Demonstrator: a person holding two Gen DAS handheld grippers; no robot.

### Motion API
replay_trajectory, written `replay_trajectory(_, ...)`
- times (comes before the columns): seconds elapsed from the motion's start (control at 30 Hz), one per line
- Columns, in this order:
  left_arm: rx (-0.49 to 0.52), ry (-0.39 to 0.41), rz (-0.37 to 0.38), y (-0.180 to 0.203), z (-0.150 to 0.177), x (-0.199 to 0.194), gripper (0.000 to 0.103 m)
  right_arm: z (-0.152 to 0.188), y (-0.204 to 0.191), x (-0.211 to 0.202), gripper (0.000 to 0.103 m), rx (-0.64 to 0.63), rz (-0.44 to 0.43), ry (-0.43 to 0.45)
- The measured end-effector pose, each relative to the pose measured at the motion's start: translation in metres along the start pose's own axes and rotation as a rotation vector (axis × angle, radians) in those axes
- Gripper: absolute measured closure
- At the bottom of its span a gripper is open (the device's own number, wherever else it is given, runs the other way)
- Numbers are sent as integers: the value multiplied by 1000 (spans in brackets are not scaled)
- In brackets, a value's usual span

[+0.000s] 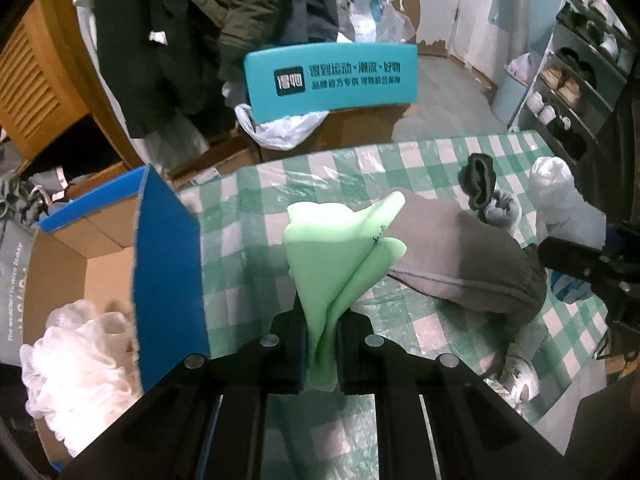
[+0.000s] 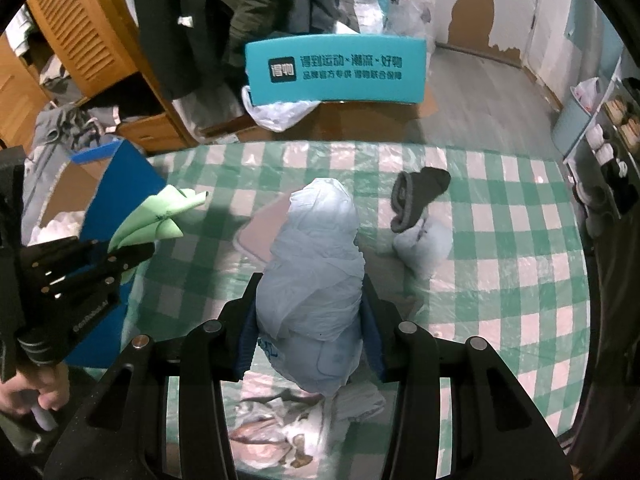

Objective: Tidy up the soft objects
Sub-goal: 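Lift the glove with the left tool toward the box while the right tool lifts the bundle, then carry the green glove and blue bundle over the cardboard box with both tools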

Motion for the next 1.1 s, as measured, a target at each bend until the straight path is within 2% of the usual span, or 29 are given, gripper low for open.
replay_trajectory(0.57,-54,95,-47,-35,-2,-60,92,-21,-50,-33,60,-76,-46,83)
replay_trajectory(1.1,-93,162,-92,-79,-2,-87,92,-58,-107,-43,60,-143,-104,130)
Point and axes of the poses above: each gripper's, at about its wrist camera, not at the fingertips, and x roughly the way its jaws point, y to its right, z to its underside, the point moved 6 cm from there along x, roughly the way its jaws point, and after that the axes turned 7 degrees about -x, right-handed, at the moved point
